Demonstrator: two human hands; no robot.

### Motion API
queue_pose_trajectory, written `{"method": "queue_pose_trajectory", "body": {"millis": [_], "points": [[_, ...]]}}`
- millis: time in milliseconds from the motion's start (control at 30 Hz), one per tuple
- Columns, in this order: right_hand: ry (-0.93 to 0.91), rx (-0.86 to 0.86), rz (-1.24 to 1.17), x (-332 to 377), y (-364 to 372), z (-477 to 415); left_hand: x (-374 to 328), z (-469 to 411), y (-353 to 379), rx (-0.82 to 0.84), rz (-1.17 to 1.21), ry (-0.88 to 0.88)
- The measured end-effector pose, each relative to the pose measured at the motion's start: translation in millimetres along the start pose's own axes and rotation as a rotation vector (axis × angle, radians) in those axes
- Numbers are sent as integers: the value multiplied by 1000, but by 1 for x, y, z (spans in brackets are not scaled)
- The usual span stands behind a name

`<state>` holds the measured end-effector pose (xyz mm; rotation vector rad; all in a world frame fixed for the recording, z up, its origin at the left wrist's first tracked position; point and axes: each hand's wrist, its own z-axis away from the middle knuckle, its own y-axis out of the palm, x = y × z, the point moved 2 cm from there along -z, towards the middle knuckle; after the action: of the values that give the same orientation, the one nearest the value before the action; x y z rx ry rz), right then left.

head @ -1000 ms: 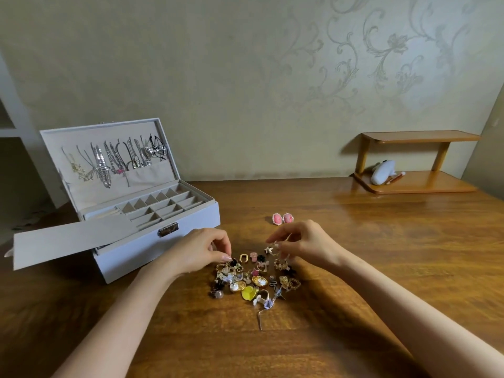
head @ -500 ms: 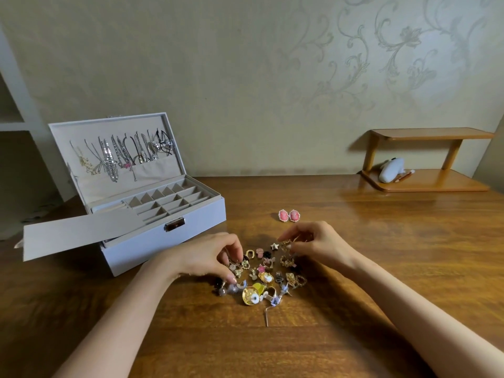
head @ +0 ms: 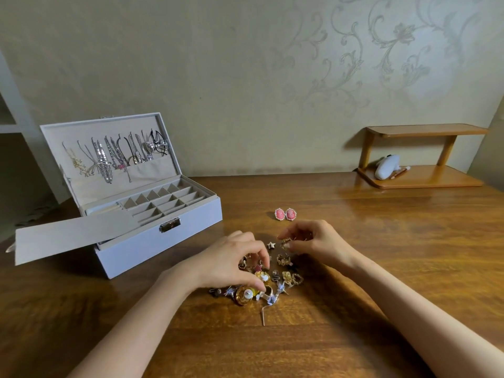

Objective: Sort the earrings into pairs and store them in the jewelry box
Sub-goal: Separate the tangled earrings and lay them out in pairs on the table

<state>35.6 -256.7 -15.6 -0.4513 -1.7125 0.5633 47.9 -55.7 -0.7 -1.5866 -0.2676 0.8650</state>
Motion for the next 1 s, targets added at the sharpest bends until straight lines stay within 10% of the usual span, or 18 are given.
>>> {"method": "queue_pose_trajectory", "body": {"millis": [1000], "points": [[86,-154,-64,-10,-17,2,-9,-50,13,-200,-189,84]]}}
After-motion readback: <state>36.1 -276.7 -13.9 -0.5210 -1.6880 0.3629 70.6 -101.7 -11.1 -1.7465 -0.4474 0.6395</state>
